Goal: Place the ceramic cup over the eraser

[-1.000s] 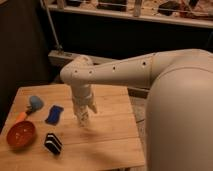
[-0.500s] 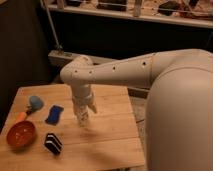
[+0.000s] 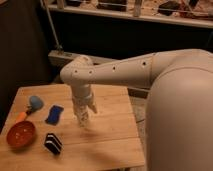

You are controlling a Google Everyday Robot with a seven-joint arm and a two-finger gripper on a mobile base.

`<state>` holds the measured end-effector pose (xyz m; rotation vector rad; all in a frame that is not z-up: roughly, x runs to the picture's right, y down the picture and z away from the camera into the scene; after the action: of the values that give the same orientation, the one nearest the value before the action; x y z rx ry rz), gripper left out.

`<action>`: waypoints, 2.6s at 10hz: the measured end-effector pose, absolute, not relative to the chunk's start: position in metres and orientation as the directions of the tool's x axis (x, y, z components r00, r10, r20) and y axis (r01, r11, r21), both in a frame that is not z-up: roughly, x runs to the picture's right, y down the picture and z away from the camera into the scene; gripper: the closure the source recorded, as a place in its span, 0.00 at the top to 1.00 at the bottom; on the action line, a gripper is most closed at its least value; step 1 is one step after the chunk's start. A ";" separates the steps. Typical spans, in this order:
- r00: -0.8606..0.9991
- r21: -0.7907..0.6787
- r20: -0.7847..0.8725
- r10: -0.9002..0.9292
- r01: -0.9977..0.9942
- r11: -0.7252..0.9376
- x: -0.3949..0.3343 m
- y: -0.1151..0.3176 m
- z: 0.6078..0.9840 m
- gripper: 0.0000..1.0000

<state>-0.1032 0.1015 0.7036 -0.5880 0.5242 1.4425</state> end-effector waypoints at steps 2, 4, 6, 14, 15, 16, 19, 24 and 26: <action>0.065 -0.057 -0.655 0.753 -0.998 0.036 -0.103 0.102 0.704 0.65; 0.065 -0.057 -0.655 0.753 -0.998 0.036 -0.103 0.102 0.704 0.65; 0.070 -0.063 -0.649 0.757 -0.997 0.039 -0.104 0.097 0.702 0.65; 0.315 -0.187 -0.449 0.836 -0.948 0.256 -0.189 -0.049 0.640 0.65; 0.343 -0.207 -0.435 0.833 -0.938 0.278 -0.208 -0.059 0.648 0.65; 0.379 -0.227 -0.421 0.824 -0.924 0.308 -0.233 -0.072 0.661 0.65; 0.440 -0.278 -0.389 0.809 -0.894 0.353 -0.288 -0.102 0.695 0.65; 0.537 -0.398 -0.352 0.766 -0.827 0.397 -0.369 -0.106 0.726 0.65; 0.563 -0.445 -0.346 0.751 -0.803 0.397 -0.392 -0.090 0.739 0.65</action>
<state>-0.3922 -0.0901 0.7392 -0.6177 0.0947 0.9857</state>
